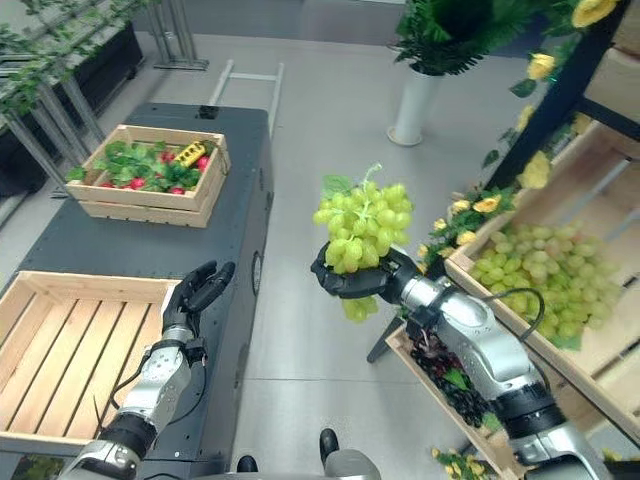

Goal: Pick up the fruits from the basket on one side to the basket on the other side

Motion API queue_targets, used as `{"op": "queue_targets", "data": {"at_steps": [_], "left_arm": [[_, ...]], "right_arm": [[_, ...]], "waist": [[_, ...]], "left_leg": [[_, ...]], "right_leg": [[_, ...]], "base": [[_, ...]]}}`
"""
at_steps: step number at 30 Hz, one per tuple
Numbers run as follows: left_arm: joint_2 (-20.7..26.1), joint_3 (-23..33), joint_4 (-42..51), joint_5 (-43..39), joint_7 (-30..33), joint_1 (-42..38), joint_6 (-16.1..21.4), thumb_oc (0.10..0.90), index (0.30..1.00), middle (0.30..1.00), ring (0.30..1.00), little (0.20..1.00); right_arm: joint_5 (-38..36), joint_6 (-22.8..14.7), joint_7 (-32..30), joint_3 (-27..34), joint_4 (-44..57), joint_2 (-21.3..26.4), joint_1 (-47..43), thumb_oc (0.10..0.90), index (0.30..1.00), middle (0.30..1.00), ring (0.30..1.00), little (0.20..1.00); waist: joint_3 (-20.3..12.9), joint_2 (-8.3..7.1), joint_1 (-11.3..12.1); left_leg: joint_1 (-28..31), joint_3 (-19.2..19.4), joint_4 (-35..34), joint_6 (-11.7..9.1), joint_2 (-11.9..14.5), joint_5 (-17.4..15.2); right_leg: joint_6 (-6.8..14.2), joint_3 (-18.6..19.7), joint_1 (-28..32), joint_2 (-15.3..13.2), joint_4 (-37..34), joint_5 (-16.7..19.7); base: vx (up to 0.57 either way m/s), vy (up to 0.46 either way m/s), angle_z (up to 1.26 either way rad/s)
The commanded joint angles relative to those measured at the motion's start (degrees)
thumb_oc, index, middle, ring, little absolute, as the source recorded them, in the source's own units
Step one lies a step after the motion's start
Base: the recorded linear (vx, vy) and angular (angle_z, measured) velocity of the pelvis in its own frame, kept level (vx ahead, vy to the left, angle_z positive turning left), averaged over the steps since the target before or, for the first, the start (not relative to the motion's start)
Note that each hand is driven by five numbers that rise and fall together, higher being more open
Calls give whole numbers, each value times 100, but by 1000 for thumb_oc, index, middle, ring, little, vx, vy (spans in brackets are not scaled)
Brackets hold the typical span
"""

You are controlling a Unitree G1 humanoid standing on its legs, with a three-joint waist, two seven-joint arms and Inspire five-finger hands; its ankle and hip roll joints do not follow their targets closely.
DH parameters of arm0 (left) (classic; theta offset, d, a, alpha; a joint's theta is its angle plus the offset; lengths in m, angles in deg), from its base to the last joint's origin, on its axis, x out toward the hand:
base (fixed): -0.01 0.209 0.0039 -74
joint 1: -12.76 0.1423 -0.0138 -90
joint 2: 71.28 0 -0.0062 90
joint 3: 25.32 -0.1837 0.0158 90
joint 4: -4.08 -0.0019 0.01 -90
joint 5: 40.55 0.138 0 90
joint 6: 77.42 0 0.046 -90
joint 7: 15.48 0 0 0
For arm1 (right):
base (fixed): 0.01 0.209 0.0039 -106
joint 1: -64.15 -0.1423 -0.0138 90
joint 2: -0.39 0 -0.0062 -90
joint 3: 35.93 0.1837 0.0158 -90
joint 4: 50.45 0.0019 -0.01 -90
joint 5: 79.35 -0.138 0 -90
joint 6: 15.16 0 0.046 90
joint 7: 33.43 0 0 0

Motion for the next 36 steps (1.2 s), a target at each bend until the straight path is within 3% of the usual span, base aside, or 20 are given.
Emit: {"op": "queue_targets", "data": {"at_steps": [1, 5, 8, 12, 13, 14, 17, 18, 20, 22, 29, 36], "left_arm": [[184, 15, 287, -85, -45, -533, 652, 800, 900, 900, 900, 900], [352, -122, 104, -86, -22, -691, 575, 800, 900, 900, 900, 900], [489, -118, 108, -31, -45, -647, 609, 800, 900, 900, 900, 900], [610, -56, 65, -108, 66, -546, 568, 800, 900, 900, 900, 900], [654, 31, 60, -124, 108, -496, 593, 800, 900, 900, 900, 900], [685, 77, 76, -119, 88, -487, 594, 800, 900, 900, 900, 900], [700, 88, 126, -113, 54, -545, 533, 800, 900, 900, 900, 900], [694, 85, 125, -105, 66, -554, 537, 800, 900, 900, 900, 900], [577, 30, -43, -164, 168, -682, 624, 800, 900, 900, 900, 900], [529, 8, -115, -180, 137, -742, 634, 800, 900, 900, 900, 900], [343, -132, -213, 82, 77, -521, 740, 800, 900, 900, 900, 900], [366, -103, -232, 68, 49, -429, 718, 800, 900, 900, 900, 900]], "right_arm": [[-129, -660, 69, 408, 241, -94, -552, 400, 300, 300, 300, 300], [-238, -654, 32, 640, 543, -59, -198, 400, 300, 300, 300, 300], [-322, -590, 182, 760, 744, 26, -30, 400, 300, 300, 300, 300], [-537, -627, 459, 703, 742, 52, -103, 400, 300, 300, 300, 300], [-598, -645, 585, 603, 696, 21, -230, 400, 300, 300, 300, 300], [-624, -654, 614, 530, 666, 3, -324, 400, 300, 300, 300, 300], [-676, -658, 610, 497, 642, 26, -433, 400, 300, 300, 300, 300], [-701, -662, 636, 509, 629, 43, -442, 400, 300, 300, 300, 300], [-696, -729, 693, 621, 485, 69, -451, 400, 300, 300, 300, 300], [-688, -733, 626, 747, 462, 207, -458, 400, 300, 300, 300, 300], [-908, -762, 702, 1602, 311, 883, -80, 400, 300, 300, 300, 300], [-1206, -812, 352, 1950, -654, 1196, -424, 400, 300, 300, 300, 300]], "waist": [[-445, -31, -44], [-362, 46, -181], [-261, 62, -236], [-218, 31, -116], [-182, 31, -37], [-173, 36, 15], [-160, 41, 58], [-177, 37, 67], [-324, -97, 88], [-384, -115, 25], [-584, -91, -239], [-672, -79, -256]], "left_leg": [[-164, 150, 366, 163, -352, -757], [-146, 73, 35, 212, -422, -625], [-165, 242, 62, 272, -426, -674], [-152, 538, 51, 270, -391, -729], [-104, 752, 34, 273, -337, -746], [-115, 856, 29, 282, -290, -728], [-211, 875, 114, 328, -173, -669], [-243, 877, 133, 322, -160, -652], [-331, 932, 231, 225, -154, -687], [-234, 989, 122, 163, -114, -665], [77, 1147, -138, 104, -121, -710], [175, 1162, -211, 64, -124, -732]], "right_leg": [[-59, -430, 226, 42, 142, -464], [147, -388, -168, -71, 300, -294], [314, -406, -483, -219, 480, -122], [402, -898, -599, -346, 514, 64], [431, -1308, -674, -404, 875, 48], [413, -1455, -726, -419, 1161, -26], [233, -1586, -620, -316, 1893, -660], [201, -1597, -575, -291, 1845, -754], [122, -1550, 0, -188, 773, -782], [124, -1444, 116, -149, 510, -733], [38, -1203, 312, 7, 310, -796], [7, -1208, 411, 33, 157, -781]], "base": [[-127, 313, -82], [-153, 293, -32], [-121, 220, -13], [-102, 71, -50], [-117, 21, -93], [-134, 6, -114], [-80, -30, -70], [-34, -98, -28], [12, -138, -25], [50, -62, -19], [73, -26, -16], [20, -9, -9]]}}
